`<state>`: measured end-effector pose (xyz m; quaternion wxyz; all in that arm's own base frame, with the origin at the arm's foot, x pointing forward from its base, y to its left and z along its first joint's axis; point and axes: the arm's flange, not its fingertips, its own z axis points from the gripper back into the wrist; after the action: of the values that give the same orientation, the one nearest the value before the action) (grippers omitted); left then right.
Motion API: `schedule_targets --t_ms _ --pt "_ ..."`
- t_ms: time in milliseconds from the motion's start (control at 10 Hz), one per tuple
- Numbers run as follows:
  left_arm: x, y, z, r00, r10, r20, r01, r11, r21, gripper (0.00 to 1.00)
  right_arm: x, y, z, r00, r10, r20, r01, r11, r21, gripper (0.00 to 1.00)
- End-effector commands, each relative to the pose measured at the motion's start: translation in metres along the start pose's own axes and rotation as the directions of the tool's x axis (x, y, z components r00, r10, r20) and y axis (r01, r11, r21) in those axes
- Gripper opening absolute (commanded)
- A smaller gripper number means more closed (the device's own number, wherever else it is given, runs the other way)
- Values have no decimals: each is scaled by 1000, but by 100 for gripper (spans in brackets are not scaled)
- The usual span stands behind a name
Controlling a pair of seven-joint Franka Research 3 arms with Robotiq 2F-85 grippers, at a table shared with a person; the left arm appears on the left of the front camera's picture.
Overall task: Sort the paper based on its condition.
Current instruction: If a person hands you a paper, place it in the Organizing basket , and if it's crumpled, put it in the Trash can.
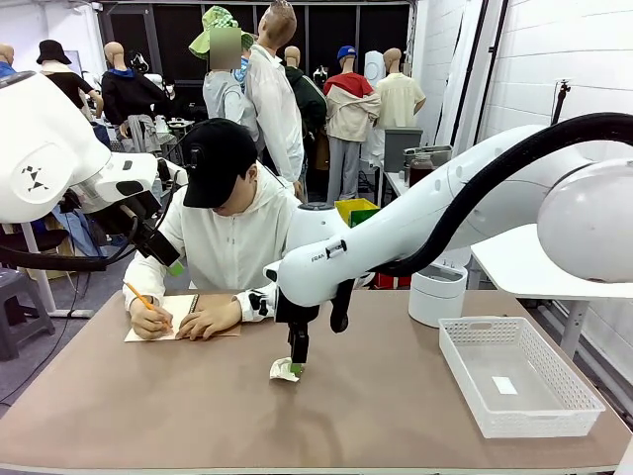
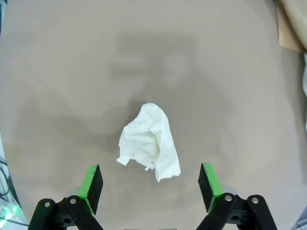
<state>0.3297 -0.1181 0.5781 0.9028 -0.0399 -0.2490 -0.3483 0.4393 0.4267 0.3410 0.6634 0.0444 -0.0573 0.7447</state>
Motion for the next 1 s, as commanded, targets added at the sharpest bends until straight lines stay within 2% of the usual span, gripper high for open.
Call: schedule_targets --t_ms 0,900 --pt "0 0 1 1000 -6 7 6 1000 -18 100 5 -11 -6 999 40 10 -40 999 17 100" --pt "0 0 1 1000 -6 7 6 1000 -18 100 9 -32 -33 997 74 -36 -72 995 73 100"
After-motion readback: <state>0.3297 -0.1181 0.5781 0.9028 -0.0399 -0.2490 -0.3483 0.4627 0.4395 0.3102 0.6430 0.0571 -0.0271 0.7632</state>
